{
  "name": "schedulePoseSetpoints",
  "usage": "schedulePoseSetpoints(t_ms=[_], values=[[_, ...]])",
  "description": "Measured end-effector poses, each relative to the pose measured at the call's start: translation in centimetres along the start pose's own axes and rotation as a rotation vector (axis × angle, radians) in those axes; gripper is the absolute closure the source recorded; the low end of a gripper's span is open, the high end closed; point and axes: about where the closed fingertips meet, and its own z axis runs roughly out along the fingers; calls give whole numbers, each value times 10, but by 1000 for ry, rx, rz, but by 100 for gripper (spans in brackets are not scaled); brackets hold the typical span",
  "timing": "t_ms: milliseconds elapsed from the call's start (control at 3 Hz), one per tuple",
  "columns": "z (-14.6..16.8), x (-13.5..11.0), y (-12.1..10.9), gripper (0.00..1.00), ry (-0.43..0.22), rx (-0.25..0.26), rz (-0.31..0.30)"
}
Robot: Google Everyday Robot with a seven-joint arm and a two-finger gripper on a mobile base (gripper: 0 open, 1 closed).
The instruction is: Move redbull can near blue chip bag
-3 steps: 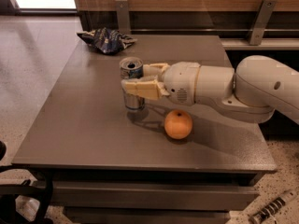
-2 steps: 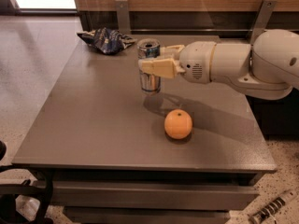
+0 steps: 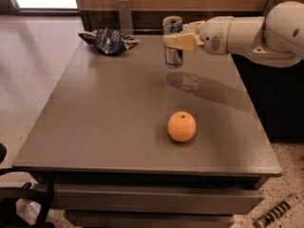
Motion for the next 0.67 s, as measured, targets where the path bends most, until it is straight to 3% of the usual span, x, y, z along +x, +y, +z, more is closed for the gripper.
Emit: schedulePoseSetpoints(t_ms=[667], values=[[44,13,-73,100,-62,16,-82]])
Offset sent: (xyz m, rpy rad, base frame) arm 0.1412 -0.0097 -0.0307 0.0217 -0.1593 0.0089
